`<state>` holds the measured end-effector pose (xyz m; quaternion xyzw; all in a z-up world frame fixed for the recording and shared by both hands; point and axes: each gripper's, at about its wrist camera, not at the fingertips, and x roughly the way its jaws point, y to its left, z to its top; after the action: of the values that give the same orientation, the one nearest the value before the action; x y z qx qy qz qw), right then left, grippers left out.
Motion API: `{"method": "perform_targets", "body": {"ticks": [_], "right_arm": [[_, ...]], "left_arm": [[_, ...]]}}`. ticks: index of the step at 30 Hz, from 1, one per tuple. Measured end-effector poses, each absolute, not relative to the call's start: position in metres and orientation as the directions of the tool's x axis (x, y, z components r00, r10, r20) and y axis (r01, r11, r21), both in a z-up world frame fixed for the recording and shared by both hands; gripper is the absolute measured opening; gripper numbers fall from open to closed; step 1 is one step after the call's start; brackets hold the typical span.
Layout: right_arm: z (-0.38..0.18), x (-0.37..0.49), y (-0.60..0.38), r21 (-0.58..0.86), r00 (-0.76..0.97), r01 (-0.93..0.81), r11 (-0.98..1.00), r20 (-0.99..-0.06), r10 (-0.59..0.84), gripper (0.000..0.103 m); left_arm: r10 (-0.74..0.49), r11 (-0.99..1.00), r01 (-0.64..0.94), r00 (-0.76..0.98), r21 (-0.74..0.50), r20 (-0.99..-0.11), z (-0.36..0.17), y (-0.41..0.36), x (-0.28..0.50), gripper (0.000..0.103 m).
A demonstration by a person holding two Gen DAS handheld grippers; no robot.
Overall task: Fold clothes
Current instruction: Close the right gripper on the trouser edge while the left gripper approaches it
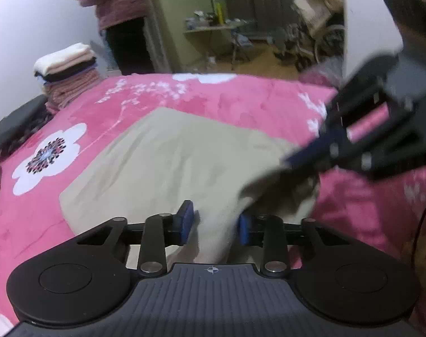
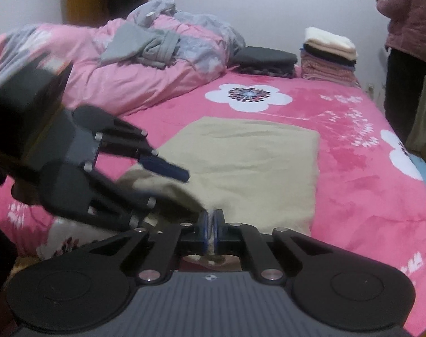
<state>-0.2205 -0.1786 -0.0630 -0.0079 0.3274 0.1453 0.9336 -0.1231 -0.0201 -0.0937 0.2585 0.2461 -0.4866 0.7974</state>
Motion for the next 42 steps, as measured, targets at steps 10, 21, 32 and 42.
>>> {"method": "perform_targets", "body": {"ticks": [10,21,32,42], "right_arm": [[-0.062,-0.225,-0.226,0.4,0.749,-0.161,0.902,-0.546,0.375,0.007],[-0.086,-0.195,-0.229,0.511,0.733,-0.104,0.853,-0.54,0.413,0.007],[-0.109,-0.187,-0.224,0.577,0.746,-0.05,0.816,-0.522,0.414,0.007],[-0.112,-0.186,-0.224,0.568,0.752,-0.071,0.82,-0.51,0.418,0.007]], "left_arm": [[-0.684,0.431,0.891,0.425,0.141,-0.593,-0.085,-0.015,-0.123,0.022],[-0.707,0.452,0.888,0.41,0.078,-0.576,-0.082,-0.01,-0.119,0.016],[-0.743,0.419,0.905,0.294,-0.076,-0.602,-0.078,0.006,-0.108,0.063],[-0.71,0.407,0.91,0.263,-0.076,-0.653,-0.092,-0.019,-0.086,0.045]]}}
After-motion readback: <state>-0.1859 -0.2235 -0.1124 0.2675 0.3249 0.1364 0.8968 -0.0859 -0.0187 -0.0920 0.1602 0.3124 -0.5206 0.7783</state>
